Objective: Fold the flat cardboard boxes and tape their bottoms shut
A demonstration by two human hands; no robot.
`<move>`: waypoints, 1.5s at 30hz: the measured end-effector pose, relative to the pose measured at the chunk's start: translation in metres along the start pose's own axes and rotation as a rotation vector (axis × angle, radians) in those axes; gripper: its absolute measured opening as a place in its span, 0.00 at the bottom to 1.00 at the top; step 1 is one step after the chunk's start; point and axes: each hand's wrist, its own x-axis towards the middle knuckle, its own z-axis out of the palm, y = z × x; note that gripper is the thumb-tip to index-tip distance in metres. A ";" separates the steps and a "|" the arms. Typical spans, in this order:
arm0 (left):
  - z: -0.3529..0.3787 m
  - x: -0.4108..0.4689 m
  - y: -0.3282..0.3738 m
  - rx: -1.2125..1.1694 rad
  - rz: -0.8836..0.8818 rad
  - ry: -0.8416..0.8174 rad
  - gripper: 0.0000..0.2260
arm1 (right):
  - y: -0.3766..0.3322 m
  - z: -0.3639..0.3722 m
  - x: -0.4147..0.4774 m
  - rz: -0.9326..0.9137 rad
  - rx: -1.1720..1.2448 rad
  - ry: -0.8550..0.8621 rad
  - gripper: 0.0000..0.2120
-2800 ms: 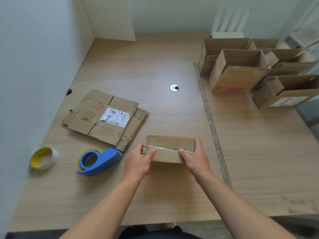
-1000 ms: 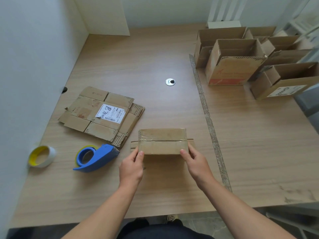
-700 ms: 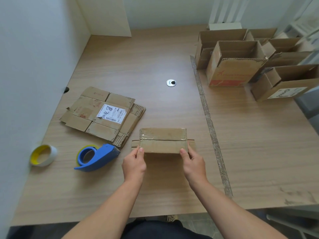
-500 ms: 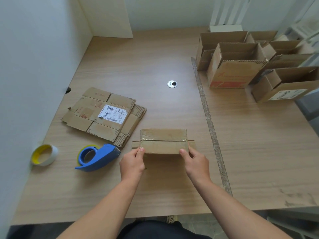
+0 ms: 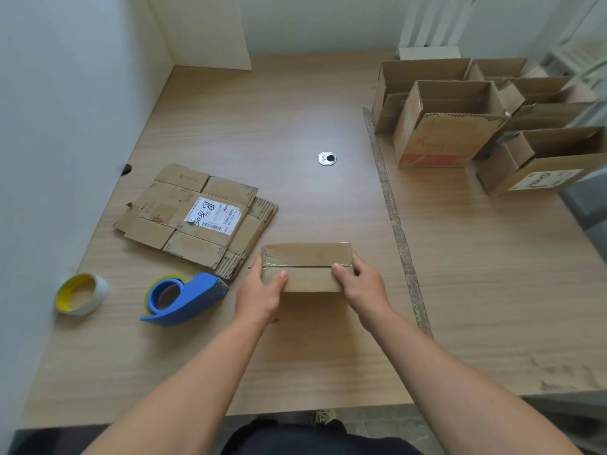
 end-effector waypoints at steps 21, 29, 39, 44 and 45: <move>-0.013 -0.012 0.004 -0.072 0.252 0.187 0.18 | -0.003 -0.006 -0.007 -0.198 0.217 0.043 0.31; -0.032 -0.016 -0.007 0.002 0.362 0.037 0.22 | 0.001 -0.025 -0.014 -0.287 0.203 -0.042 0.34; -0.029 -0.021 0.005 0.038 0.512 0.071 0.22 | -0.005 -0.042 -0.011 -0.340 0.245 -0.035 0.34; -0.027 -0.019 0.011 0.077 0.510 0.071 0.19 | 0.000 -0.039 -0.008 -0.352 0.221 -0.030 0.34; -0.027 -0.017 0.013 0.087 0.498 0.059 0.18 | 0.002 -0.038 -0.008 -0.348 0.216 -0.024 0.34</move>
